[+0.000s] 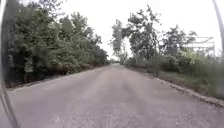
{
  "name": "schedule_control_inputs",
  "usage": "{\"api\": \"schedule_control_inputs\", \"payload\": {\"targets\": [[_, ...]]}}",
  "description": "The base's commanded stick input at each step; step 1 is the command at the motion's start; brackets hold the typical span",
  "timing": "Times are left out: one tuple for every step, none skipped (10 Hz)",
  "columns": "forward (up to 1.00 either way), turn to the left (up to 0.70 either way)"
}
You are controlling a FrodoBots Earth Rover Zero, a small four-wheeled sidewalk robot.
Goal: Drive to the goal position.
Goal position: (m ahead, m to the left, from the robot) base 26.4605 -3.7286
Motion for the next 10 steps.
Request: {"api": "schedule_control_inputs", "payload": {"targets": [[0.7, 0.0], [0.7, 0.0], [0.7, 0.0], [0.7, 0.0], [0.7, 0.0], [0.7, 0.0], [0.7, 0.0], [0.7, 0.0], [0.7, 0.0], [0.7, 0.0]]}}
